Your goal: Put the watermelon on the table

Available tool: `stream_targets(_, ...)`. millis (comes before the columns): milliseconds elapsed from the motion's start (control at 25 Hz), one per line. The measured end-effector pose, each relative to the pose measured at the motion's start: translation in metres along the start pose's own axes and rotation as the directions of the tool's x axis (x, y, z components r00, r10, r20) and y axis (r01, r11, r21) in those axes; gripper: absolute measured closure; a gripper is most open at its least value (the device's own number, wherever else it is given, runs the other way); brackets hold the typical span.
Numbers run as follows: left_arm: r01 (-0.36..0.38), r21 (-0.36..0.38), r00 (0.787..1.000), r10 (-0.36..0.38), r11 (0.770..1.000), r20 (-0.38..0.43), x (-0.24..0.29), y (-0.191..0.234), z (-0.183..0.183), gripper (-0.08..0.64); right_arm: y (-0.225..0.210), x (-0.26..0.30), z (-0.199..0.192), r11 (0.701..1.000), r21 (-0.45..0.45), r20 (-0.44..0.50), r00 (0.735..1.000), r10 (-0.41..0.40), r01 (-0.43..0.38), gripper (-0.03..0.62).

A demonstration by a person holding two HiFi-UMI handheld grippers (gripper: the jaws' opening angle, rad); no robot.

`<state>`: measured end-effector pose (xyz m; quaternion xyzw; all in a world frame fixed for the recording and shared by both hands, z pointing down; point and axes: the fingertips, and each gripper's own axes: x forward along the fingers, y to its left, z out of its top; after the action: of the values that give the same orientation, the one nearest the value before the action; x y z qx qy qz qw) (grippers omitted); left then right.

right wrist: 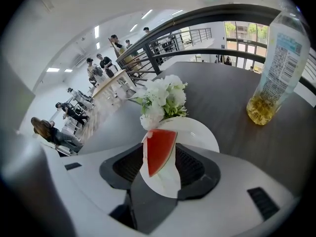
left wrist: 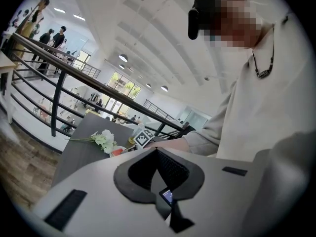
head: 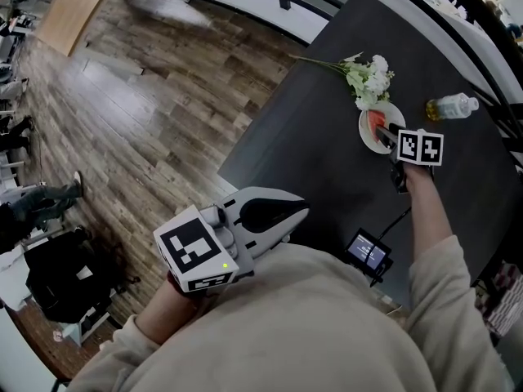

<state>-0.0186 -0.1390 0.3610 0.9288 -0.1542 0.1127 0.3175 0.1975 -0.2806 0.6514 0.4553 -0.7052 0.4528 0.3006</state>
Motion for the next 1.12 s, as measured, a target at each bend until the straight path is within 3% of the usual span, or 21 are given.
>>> stream_targets(240,0.004,0.012,1.0,-0.004,1.0,0.007,0.0,-0.002,0.003,0.554,0.004,-0.012,0.0,1.0,0.006,0.034,0.999,0.022,-0.023,0.341)
stream_targets(600,0.009,0.037,1.0,-0.009,0.999,-0.001,-0.001,-0.007,0.001,0.554,0.005,-0.027,0.0,0.999,0.025,0.085,0.996,0.021,-0.023,0.334)
stream_targets(760,0.032,0.066,0.999,-0.032,0.997,-0.004,0.0,-0.014,0.007,0.554,0.016,-0.051,0.003,0.997,0.036,0.132,0.99,0.056,-0.061,0.337)
stream_targets(960,0.082,0.107,0.997,-0.079,0.991,-0.027,0.003,-0.031,0.009,0.554,0.026,-0.094,0.009,0.983,0.108,0.251,0.961,0.115,-0.146,0.416)
stream_targets(1120,0.119,0.139,0.993,-0.115,0.983,-0.035,0.005,-0.039,0.016,0.554,0.037,-0.123,0.009,0.976,0.097,0.32,0.935,0.155,-0.195,0.474)
